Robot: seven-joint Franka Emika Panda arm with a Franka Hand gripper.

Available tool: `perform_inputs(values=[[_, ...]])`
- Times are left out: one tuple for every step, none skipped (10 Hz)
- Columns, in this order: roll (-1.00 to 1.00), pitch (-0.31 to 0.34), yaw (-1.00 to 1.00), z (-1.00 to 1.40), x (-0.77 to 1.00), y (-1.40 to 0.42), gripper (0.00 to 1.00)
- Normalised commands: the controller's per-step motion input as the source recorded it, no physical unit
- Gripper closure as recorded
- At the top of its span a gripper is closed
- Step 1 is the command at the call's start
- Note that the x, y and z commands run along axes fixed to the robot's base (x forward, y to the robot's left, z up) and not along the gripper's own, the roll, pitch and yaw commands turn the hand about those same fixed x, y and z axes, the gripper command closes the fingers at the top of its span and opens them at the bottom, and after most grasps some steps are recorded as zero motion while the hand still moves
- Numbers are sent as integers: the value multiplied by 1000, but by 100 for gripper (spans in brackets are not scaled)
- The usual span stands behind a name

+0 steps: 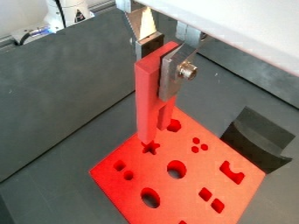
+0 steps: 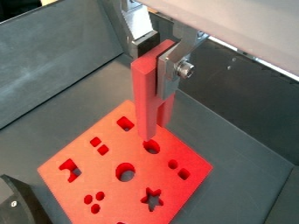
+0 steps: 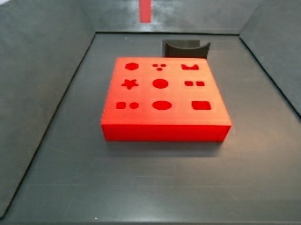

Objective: Insert the double-square object.

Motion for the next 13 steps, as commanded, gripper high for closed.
perform_inputs(values=[[0,41,-226,-486,231,206,100],[0,33,-357,-674,323,163,100],[0,-34,-366,-709,254,189,100],[-51,-81,-346,-623,283,209,100],[-30,-99,-337,-580,300,200,100],[0,-73,-311,-540,274,231,100],[69,-20,-326,-583,137,283,100],[121,0,-363,-603,37,300,100],[110,-9,-366,-617,20,283,100],[71,-24,-366,-611,54,257,100],[40,-34,-369,-563,100,209,100],[0,-47,-366,-423,157,143,100],[-59,-64,-429,-294,183,80,100]])
